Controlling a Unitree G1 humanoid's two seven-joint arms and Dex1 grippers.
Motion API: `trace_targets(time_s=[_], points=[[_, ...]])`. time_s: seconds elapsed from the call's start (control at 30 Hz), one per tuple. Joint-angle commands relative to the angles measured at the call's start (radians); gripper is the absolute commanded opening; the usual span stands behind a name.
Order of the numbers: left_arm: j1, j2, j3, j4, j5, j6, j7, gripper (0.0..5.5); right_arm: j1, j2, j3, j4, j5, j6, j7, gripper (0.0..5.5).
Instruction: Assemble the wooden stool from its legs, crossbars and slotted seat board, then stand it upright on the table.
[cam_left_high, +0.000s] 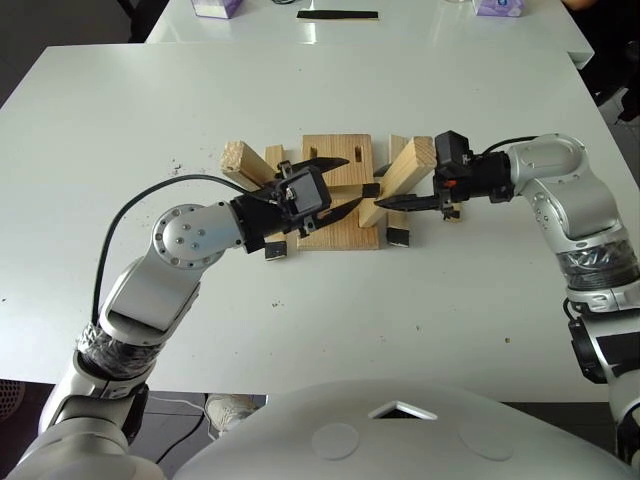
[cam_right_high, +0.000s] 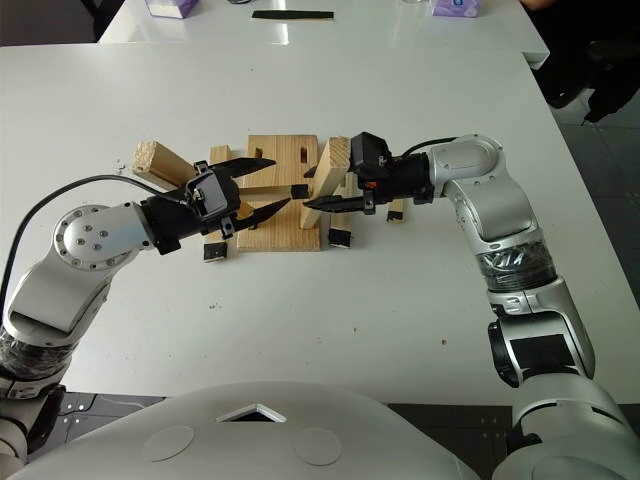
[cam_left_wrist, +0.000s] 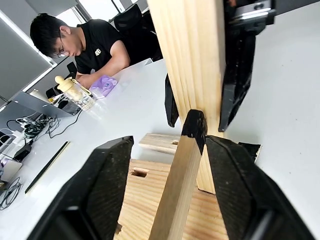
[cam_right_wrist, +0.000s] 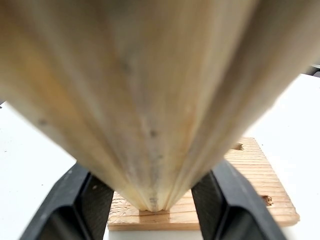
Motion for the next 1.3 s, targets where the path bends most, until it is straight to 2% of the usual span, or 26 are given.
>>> trace_targets(time_s=[0.03,0.27,0.47,0.93,1.2,1.3], points=[[0.003,-0.013,-0.007,0.021,0.023,-0.007,-0.006,1.81,0.021,-0.011,0.03,-0.016,-0.039,0.003,0.019,2.03],[0.018,-0.046,-0.011,0.012,0.016,0.005,-0.009,0.83,0.01,0.001,0.028,-0.032,-0.036,0.041,-0.017,2.03],[0.062,-0.087,-0.031,0.021,0.02,0.014,0.002,0.01,-0.024,0.03,-0.014,-0.097,0.054,0.202,-0.075,2.03],[0.129,-0.144,-0.008,0.144,0.034,0.001,0.055,0.0,-0.057,0.05,-0.055,-0.139,0.068,0.307,-0.114,2.03],[0.157,-0.16,0.016,0.122,-0.003,0.023,0.071,0.0,-0.066,0.049,-0.066,-0.152,0.069,0.342,-0.131,2.03],[0.057,-0.28,0.137,0.054,-0.105,0.038,0.178,0.0,-0.062,0.036,-0.054,-0.126,0.045,0.331,-0.121,2.03]])
